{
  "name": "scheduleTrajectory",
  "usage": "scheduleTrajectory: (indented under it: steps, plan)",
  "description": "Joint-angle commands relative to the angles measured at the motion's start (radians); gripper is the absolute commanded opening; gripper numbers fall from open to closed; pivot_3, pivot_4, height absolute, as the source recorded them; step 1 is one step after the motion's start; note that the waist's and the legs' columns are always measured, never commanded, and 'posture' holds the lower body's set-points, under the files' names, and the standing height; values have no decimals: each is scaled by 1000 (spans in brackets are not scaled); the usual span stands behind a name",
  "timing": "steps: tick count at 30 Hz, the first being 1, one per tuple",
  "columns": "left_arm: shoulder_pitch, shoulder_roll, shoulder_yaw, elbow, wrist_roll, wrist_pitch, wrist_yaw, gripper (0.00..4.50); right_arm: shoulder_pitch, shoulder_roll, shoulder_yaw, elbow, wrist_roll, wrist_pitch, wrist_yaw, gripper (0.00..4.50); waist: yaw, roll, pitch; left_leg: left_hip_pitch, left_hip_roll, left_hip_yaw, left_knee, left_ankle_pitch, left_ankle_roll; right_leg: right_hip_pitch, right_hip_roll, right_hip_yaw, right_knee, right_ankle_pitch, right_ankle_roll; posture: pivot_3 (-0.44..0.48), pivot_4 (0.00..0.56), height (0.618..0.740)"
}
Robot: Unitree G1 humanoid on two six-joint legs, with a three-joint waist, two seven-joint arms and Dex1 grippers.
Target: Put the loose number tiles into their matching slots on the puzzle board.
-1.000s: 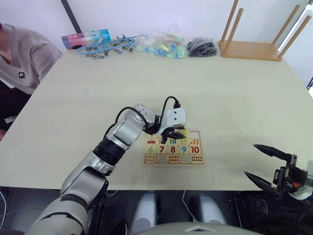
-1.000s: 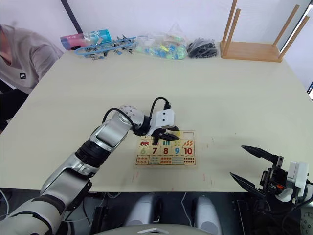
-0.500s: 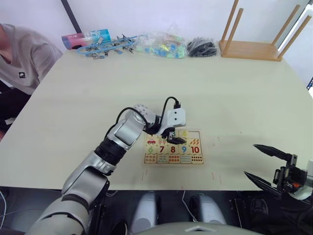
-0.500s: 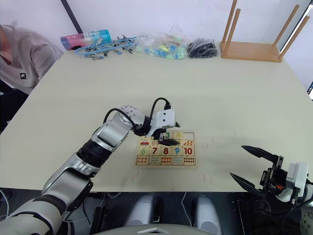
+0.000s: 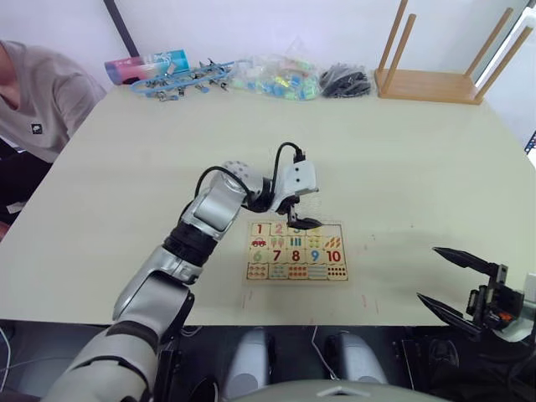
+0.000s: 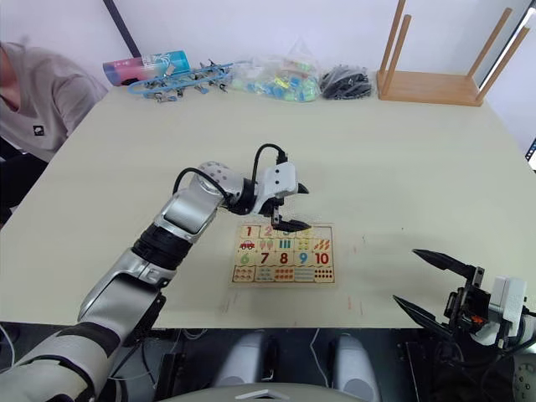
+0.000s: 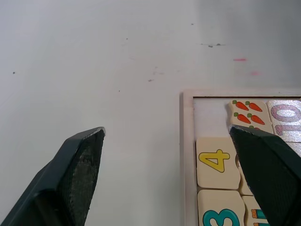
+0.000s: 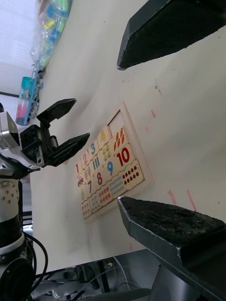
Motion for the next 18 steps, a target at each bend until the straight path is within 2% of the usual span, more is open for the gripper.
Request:
scheduleTrajectory:
  steps: [1,3,7,18]
  plan:
    - [-34,-14,34,42,-18,-63,-11,3175,-2,4,-5,-10,8,-20,-2,4500,0,0,0,0,0,0,0,0,0,0,0,0,0,0,0,0,150,737]
    - [-33,-22,38,63,-23,-91,-18,2022,-1,7,-5,-11,6,-20,-3,4500,0,0,0,0,0,0,0,0,0,0,0,0,0,0,0,0,150,737]
    - [-22,-33,25,105,-38,-187,-86,32,-3,10,-4,-11,4,-20,-6,4500,0,0,0,0,0,0,0,0,0,0,0,0,0,0,0,0,150,737]
    - [12,-32,-12,119,-2,-214,-171,32,1,15,-4,-18,1,-22,-13,4500,0,0,0,0,0,0,0,0,0,0,0,0,0,0,0,0,150,737]
